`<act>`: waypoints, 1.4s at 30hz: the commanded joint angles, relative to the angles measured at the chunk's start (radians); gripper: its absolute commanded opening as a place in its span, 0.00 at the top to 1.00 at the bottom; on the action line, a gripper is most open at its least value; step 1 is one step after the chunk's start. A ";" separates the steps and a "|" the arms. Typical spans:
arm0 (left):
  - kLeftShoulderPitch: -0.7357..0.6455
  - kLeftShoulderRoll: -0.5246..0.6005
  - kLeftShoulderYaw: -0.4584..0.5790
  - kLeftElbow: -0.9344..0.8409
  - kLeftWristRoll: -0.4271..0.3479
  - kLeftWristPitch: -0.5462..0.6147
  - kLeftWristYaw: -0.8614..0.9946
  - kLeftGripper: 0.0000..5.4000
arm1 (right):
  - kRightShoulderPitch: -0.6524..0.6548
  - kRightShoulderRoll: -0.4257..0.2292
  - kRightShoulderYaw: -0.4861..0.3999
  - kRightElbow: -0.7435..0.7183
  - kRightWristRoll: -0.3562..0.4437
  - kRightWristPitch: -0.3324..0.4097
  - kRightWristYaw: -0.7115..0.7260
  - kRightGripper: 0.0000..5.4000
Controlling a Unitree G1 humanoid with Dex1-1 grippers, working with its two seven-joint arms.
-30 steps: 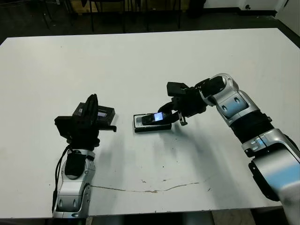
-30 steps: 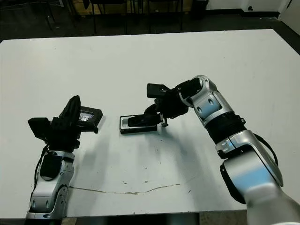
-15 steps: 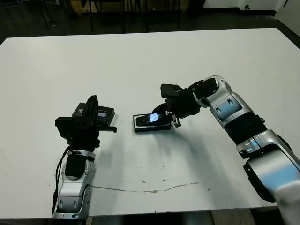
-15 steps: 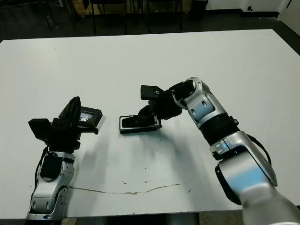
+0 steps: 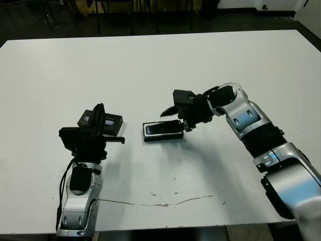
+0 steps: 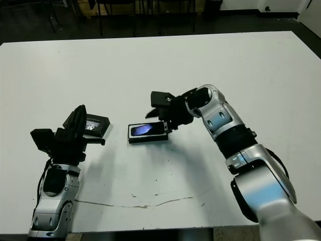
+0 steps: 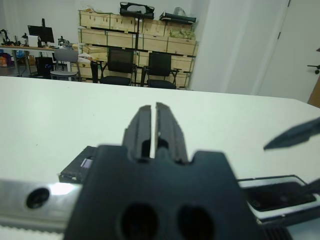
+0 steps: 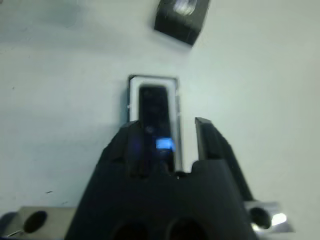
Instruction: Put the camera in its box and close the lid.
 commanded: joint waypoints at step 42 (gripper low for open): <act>-1.030 0.802 -0.293 0.864 0.183 0.537 -1.073 1.00 | 0.437 -0.143 -0.327 -0.605 0.264 0.199 -0.383 0.76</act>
